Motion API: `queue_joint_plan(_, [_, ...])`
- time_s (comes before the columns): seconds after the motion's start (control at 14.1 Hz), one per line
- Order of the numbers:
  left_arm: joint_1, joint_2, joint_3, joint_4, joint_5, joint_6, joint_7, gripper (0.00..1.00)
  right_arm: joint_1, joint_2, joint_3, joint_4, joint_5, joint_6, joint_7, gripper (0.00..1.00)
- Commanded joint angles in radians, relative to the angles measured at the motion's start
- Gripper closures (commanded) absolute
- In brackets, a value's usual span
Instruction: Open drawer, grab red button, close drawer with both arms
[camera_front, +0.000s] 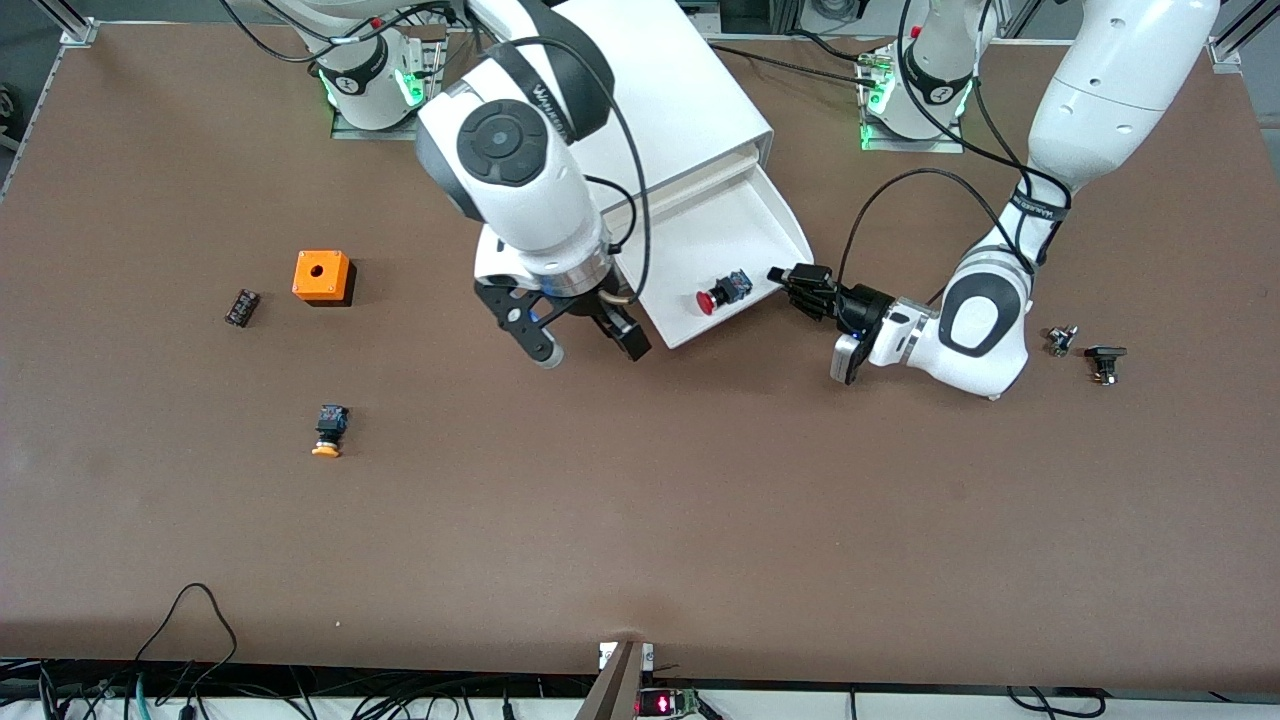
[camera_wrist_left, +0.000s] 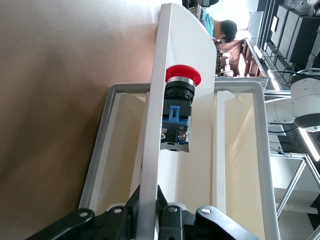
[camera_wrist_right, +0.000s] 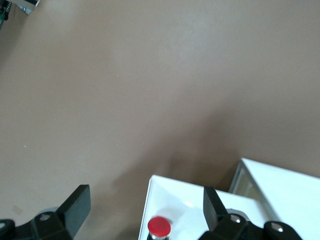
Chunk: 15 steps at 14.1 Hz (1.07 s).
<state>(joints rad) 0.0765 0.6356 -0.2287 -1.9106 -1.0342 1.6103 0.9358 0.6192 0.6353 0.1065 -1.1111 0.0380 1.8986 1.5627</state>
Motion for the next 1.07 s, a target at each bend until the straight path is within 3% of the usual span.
queue_joint_plan(0.0, [0.017,0.055,-0.004,0.09,0.071,0.016,-0.049,1.0,0.054,0.05,-0.007,0.043,0.008,0.039,0.103,0.0])
queue_joint_plan(0.21, [0.022,0.065,-0.003,0.102,0.072,0.016,-0.051,1.0,0.103,0.078,-0.008,0.043,0.008,0.048,0.155,0.0])
queue_joint_plan(0.28, [0.022,0.064,-0.003,0.1,0.072,0.016,-0.054,0.67,0.117,0.092,-0.01,0.046,0.006,0.075,0.187,0.0])
queue_joint_plan(0.36, [0.025,0.064,-0.003,0.1,0.074,0.014,-0.051,0.01,0.128,0.102,-0.01,0.046,0.005,0.1,0.212,0.0])
queue_joint_plan(0.64, [0.036,0.024,-0.003,0.102,0.104,0.002,-0.095,0.0,0.168,0.153,-0.013,0.048,0.005,0.184,0.267,0.0])
queue_joint_plan(1.0, [0.036,-0.131,-0.003,0.185,0.245,-0.108,-0.507,0.0,0.214,0.213,-0.015,0.065,0.003,0.244,0.315,0.0])
